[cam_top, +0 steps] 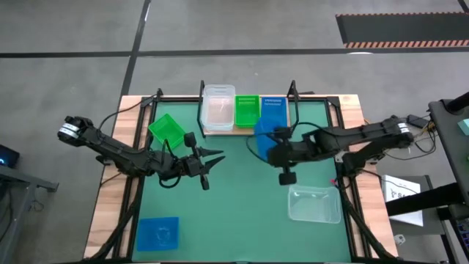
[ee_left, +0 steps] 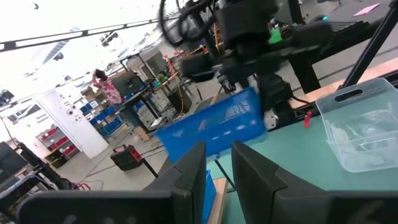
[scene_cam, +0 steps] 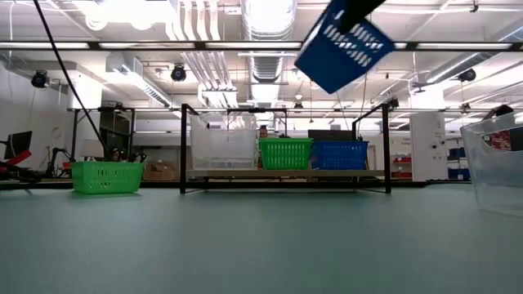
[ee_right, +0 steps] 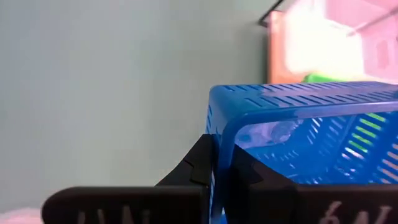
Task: Stack baskets on shelf by color
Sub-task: Stack the top blue bin on the blue bin on the shelf
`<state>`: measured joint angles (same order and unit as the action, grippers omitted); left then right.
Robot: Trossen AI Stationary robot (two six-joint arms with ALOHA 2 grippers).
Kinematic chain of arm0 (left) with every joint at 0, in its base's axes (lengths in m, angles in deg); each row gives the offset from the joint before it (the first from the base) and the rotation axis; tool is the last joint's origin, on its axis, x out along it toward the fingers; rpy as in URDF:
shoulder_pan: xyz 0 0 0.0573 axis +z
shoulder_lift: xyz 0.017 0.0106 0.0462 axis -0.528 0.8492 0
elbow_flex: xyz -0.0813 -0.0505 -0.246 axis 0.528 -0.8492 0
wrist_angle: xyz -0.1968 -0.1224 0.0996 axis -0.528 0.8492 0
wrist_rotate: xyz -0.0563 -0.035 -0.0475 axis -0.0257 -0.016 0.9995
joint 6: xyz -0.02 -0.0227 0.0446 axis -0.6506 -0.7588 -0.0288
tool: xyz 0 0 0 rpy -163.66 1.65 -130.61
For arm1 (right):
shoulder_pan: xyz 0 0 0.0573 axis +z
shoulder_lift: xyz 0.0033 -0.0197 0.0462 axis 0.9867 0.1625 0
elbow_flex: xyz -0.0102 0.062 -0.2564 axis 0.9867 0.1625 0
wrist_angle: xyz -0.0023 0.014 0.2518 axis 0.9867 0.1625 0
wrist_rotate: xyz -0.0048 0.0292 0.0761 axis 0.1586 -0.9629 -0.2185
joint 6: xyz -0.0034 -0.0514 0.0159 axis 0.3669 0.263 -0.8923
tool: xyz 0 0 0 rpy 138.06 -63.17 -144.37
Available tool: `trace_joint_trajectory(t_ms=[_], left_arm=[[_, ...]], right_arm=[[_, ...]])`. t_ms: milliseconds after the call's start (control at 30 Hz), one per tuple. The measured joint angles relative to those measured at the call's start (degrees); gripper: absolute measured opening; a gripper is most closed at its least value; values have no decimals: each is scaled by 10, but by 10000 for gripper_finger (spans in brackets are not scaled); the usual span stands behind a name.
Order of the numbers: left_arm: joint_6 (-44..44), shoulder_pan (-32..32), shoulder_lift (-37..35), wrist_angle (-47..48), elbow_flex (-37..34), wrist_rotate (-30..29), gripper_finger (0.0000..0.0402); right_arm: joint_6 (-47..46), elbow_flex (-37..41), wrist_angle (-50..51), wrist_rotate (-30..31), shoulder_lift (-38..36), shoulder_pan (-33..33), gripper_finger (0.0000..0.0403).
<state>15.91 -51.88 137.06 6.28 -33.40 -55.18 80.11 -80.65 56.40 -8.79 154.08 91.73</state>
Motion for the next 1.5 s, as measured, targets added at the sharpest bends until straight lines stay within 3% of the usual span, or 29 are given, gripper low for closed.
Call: trace_joint_trajectory(t_ms=[433,800,1033,1500], left_arm=[[4,-15,0,1,0,-2,60],[6,-15,0,5,0,-2,60],[7,-15,0,5,0,-2,60],[7,-15,0,4,0,-1,60]], right_arm=[[110,-138,158,15,174,-173,8],[157,-142,162,-27,209,-281,8],[175,-126,144,-80,209,-316,8],[186,-94,113,-76,209,-325,10]])
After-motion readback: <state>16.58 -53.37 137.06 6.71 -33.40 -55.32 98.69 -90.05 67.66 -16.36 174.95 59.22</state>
